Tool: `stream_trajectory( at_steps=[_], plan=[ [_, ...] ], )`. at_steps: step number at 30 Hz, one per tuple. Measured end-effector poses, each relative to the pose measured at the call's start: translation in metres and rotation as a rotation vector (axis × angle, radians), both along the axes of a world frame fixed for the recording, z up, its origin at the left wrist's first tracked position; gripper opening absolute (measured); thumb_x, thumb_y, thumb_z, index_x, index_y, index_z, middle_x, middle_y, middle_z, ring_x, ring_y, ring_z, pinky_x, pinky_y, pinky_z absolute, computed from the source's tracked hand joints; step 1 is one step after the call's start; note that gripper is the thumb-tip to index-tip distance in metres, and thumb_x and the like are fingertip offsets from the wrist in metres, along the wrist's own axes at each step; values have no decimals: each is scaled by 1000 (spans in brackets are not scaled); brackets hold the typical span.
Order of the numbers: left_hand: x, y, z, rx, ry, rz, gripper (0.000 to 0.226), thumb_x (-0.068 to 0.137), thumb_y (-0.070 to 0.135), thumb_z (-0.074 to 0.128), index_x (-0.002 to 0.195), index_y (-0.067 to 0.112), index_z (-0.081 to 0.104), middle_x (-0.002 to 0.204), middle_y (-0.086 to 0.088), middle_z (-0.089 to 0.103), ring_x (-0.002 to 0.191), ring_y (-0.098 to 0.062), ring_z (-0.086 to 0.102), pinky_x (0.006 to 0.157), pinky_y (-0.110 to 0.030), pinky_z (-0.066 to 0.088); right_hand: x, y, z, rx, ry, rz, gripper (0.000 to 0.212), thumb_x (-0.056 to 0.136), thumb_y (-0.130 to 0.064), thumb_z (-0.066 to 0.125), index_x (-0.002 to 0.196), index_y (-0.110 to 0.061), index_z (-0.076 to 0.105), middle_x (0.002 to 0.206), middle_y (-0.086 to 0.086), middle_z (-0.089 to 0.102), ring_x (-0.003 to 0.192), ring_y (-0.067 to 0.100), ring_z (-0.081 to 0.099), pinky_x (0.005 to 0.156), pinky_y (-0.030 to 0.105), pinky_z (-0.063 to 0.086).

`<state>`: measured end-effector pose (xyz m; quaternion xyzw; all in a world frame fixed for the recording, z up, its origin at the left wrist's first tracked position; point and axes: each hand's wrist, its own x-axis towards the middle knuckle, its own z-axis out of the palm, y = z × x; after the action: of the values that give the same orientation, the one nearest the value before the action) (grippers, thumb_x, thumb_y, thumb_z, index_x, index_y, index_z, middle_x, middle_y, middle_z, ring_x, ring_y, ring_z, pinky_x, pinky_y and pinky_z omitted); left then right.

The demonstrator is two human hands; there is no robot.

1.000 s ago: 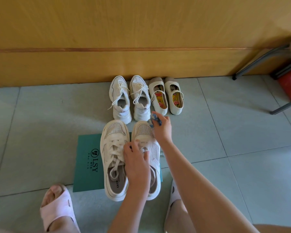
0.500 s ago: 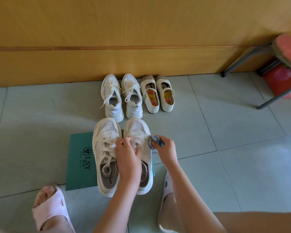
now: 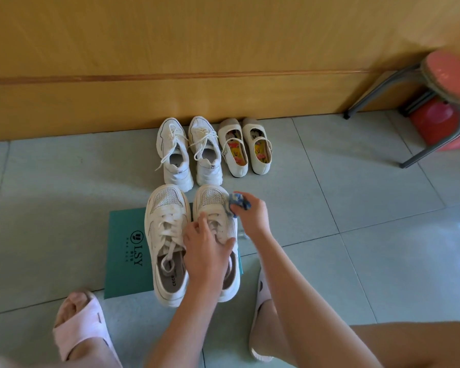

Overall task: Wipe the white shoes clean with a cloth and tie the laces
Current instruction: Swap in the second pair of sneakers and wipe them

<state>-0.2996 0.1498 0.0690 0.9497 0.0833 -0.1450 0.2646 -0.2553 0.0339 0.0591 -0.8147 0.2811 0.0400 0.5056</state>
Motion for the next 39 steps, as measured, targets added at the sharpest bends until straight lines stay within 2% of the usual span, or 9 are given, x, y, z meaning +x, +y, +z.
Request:
stream_trajectory(
  at_steps=[6, 11, 14, 15, 20, 22, 24, 29, 39],
  plan=[
    [1, 5, -5, -74, 0, -10, 77, 82, 37, 67, 144, 17, 27, 137, -10, 42, 125, -27, 39, 91, -37, 44, -40, 2, -9, -4, 53, -22, 28, 81, 3, 62, 107, -5, 68, 84, 6, 66, 77, 14, 58, 56, 9, 41],
    [1, 4, -1, -103, -9, 4, 69, 86, 27, 63, 145, 15, 30, 134, -13, 42, 123, -28, 40, 91, -33, 41, -83, 12, 12, 87, 185, -53, 9, 87, -1, 61, 81, -7, 63, 51, -13, 50, 46, -1, 45, 46, 7, 34],
    [1, 5, 1, -112, -6, -1, 68, 87, 27, 62, 145, 15, 30, 134, -14, 40, 123, -29, 41, 91, -34, 42, -100, 15, 40, 49, 229, 1, 15, 90, -11, 60, 102, -4, 65, 78, 1, 60, 64, 6, 53, 50, 0, 33],
    [1, 6, 2, -118, -6, -3, 68, 87, 27, 62, 145, 14, 30, 134, -15, 40, 123, -30, 41, 92, -34, 42, -105, 17, 50, 29, 241, 42, 22, 92, -13, 58, 113, -8, 64, 83, -1, 60, 66, -4, 53, 51, -3, 32],
    [2, 7, 5, -126, 9, -12, 70, 88, 30, 62, 146, 15, 28, 135, -16, 37, 123, -31, 41, 92, -35, 43, -129, 20, 69, 13, 285, 169, 26, 91, -8, 58, 116, -3, 62, 66, -15, 38, 49, -34, 35, 50, -3, 30],
    [2, 8, 6, -106, 12, -30, 70, 88, 32, 61, 147, 15, 27, 137, -17, 36, 122, -31, 43, 92, -35, 44, -132, 21, 66, -24, 311, 154, 8, 90, -13, 61, 92, -8, 66, 63, -13, 39, 53, -25, 44, 51, -2, 32],
    [1, 8, 8, -45, 19, -73, 72, 89, 36, 58, 147, 13, 23, 138, -19, 35, 122, -33, 44, 91, -35, 45, -129, 20, 61, -63, 276, 81, 12, 88, -20, 64, 80, -13, 60, 64, -13, 46, 58, -4, 51, 54, -1, 33],
    [6, 2, 12, 102, 98, -157, 76, 91, 38, 55, 147, 7, 17, 138, -21, 36, 118, -35, 49, 88, -36, 47, -109, 32, 43, -20, 107, -73, 12, 88, -10, 62, 97, -16, 66, 79, -5, 63, 66, 5, 53, 57, 4, 36],
    [8, 7, 7, 52, 106, -154, 72, 91, 36, 54, 148, 9, 19, 139, -23, 34, 118, -37, 49, 87, -36, 47, -138, 44, 12, -49, 182, -48, 21, 83, -2, 62, 103, -8, 68, 97, 7, 68, 78, 11, 56, 57, 3, 37]
  ],
)
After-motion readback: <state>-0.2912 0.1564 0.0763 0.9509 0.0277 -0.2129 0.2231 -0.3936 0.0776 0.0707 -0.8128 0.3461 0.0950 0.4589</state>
